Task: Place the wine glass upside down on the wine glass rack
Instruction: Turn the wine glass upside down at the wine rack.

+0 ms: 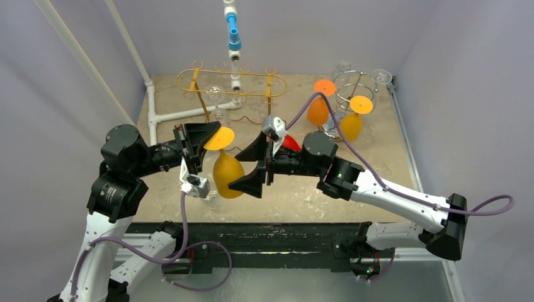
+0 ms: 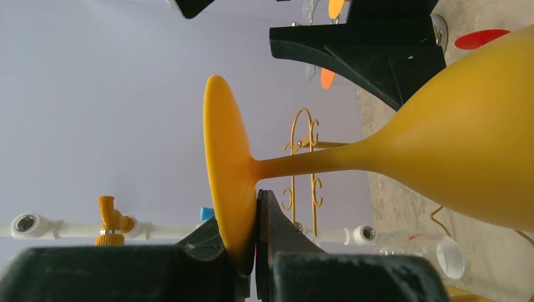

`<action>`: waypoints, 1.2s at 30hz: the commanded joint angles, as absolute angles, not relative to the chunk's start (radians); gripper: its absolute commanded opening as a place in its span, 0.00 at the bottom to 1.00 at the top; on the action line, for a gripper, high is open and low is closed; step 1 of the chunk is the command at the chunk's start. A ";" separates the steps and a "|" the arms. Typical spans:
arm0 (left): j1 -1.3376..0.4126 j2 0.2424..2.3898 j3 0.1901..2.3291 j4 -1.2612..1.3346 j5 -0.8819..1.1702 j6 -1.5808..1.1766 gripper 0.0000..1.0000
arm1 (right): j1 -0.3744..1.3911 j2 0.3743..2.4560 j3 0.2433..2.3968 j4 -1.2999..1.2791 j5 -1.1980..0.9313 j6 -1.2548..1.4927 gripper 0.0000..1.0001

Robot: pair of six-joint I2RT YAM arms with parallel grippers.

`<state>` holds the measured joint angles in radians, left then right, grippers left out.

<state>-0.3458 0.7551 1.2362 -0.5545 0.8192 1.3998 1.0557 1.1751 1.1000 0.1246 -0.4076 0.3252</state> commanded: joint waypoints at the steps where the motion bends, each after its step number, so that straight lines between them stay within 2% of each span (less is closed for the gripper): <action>1: -0.347 0.744 1.213 -0.511 0.867 1.498 0.00 | 1.105 1.207 1.051 0.354 -0.355 0.346 0.99; 15: -0.347 0.728 1.206 -0.498 0.867 1.493 0.00 | 1.126 1.242 0.986 0.395 -0.206 0.310 0.99; 19: -0.347 0.727 1.206 -0.512 0.862 1.493 0.02 | 1.125 1.207 0.926 0.456 -0.170 0.320 0.90; 20: -0.347 0.728 1.206 -0.515 0.856 1.476 0.19 | 1.125 1.198 0.915 0.460 -0.149 0.310 0.89; 21: -0.347 0.729 1.207 -0.515 0.848 1.451 0.46 | 1.124 1.195 0.906 0.456 -0.126 0.297 0.88; 22: -0.347 0.732 1.213 -0.523 0.837 1.420 0.66 | 1.123 1.194 0.904 0.441 -0.105 0.281 0.87; 24: -0.347 0.748 1.243 -0.573 0.809 1.378 0.90 | 1.114 1.192 0.904 0.417 -0.080 0.258 0.87; 25: -0.347 0.759 1.264 -0.600 0.795 1.352 0.97 | 1.104 1.192 0.900 0.415 -0.076 0.253 0.87; 27: -0.347 0.771 1.288 -0.629 0.762 1.293 1.00 | 1.077 1.191 0.896 0.416 -0.074 0.249 0.87; 36: -0.347 0.749 1.303 -0.680 0.617 1.047 1.00 | 0.945 1.270 0.922 0.450 -0.135 0.235 0.86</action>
